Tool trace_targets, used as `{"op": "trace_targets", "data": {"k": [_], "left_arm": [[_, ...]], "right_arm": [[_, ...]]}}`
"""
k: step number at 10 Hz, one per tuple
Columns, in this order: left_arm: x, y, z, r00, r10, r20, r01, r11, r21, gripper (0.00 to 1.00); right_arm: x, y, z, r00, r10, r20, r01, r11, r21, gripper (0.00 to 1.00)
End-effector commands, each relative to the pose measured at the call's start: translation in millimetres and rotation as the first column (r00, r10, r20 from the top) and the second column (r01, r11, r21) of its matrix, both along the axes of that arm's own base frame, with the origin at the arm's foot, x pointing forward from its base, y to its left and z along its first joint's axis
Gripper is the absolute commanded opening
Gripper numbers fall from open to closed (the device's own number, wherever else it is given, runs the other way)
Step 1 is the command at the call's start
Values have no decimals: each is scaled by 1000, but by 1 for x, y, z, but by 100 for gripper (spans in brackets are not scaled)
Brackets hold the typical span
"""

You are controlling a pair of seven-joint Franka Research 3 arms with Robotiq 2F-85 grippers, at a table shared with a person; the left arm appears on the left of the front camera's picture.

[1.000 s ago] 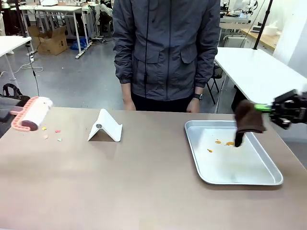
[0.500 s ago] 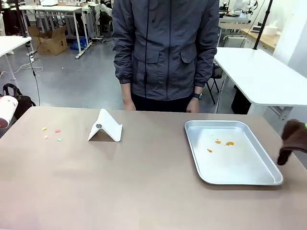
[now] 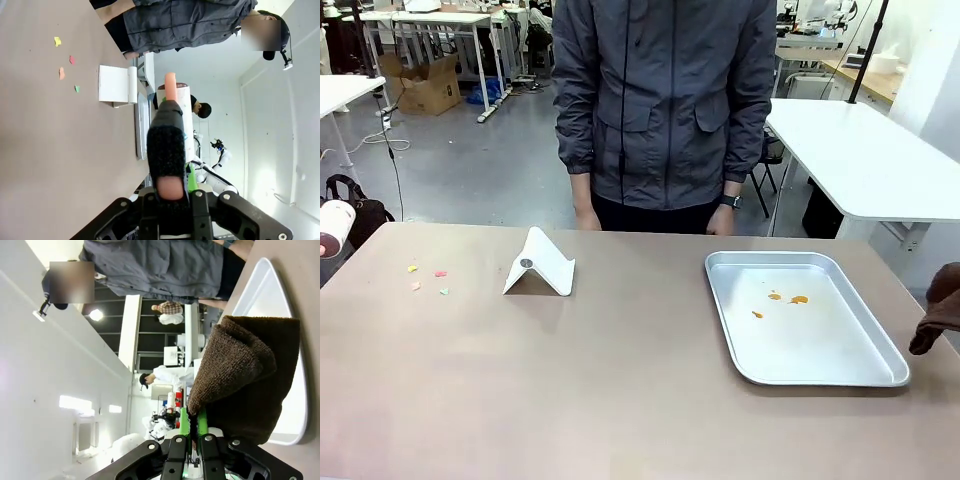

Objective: Clean the surface of the table.
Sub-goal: Hold the Lint Roller with your left hand and the towel with your right hand, then if a person points to the right, clean the right side of the table with your right hand, and if they point to the left, clean the left side with your left hand.

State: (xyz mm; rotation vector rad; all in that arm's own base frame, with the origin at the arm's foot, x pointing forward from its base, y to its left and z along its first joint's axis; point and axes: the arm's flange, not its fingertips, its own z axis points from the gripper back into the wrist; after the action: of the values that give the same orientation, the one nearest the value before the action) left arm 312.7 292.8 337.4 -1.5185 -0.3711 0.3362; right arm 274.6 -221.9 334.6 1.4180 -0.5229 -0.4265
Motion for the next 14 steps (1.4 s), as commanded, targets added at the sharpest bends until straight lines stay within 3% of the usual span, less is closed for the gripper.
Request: {"op": "trace_targets", "data": {"k": [1,14], "left_arm": [[-4,-2,4,999,-22,28,22,999,23,0],[-4,-2,4,999,-22,28,22,999,23,0]], "right_arm": [[-2,-1,9,1000,-6,-14,6,1000,17,0],[-2,-1,9,1000,-6,-14,6,1000,17,0]]}}
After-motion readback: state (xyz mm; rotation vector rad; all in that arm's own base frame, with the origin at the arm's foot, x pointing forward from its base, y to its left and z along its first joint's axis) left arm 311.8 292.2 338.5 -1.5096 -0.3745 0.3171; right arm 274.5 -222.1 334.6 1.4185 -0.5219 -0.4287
